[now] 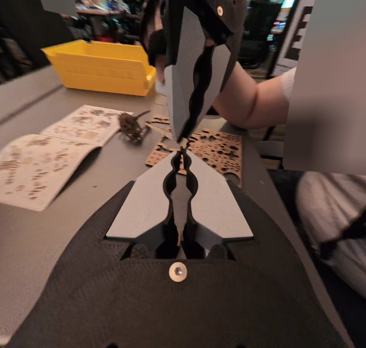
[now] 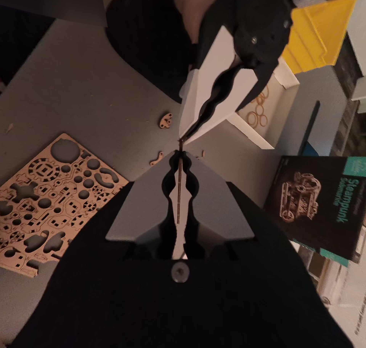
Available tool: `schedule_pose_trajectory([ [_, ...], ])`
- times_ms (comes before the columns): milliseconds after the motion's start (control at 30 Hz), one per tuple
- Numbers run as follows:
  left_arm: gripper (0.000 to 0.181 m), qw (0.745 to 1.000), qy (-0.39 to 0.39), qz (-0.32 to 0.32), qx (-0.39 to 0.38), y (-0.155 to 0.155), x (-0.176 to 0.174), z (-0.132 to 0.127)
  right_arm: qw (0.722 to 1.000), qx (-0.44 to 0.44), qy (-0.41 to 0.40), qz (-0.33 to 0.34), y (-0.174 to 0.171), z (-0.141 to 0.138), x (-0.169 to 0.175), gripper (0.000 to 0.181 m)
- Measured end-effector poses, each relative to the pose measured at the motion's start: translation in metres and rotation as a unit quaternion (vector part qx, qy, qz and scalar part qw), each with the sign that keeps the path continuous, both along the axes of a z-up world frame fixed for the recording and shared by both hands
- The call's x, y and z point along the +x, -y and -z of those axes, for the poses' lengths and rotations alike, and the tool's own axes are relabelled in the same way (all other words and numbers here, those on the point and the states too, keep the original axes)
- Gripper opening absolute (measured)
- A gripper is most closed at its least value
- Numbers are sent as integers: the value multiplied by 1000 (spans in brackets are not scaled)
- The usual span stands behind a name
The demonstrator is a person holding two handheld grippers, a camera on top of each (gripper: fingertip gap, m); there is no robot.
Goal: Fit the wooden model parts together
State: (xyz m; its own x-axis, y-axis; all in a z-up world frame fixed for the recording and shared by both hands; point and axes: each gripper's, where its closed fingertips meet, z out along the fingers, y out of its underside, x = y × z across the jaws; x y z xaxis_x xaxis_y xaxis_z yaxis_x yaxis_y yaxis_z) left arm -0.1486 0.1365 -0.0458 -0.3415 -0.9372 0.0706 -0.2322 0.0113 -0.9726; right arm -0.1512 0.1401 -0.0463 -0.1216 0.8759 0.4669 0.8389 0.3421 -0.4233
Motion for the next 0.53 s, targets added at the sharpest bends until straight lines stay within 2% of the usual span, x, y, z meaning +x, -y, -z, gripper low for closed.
schedule_pose_trajectory([
  [100, 0, 996, -35, 62, -55, 13, -6, 6, 1000, -10, -1, -15, 7, 1, -4, 1],
  [233, 0, 989, -70, 108, -76, 21, -11, 18, 998, -41, 0, -40, 19, 9, -13, 1],
  [367, 0, 982, -72, 143, -99, 28, -16, 19, 997, -55, 7, -47, 21, 17, -19, 1],
  [533, 0, 976, -56, 173, -117, 35, -21, 12, 996, -66, -14, -62, 28, 10, -23, 1],
])
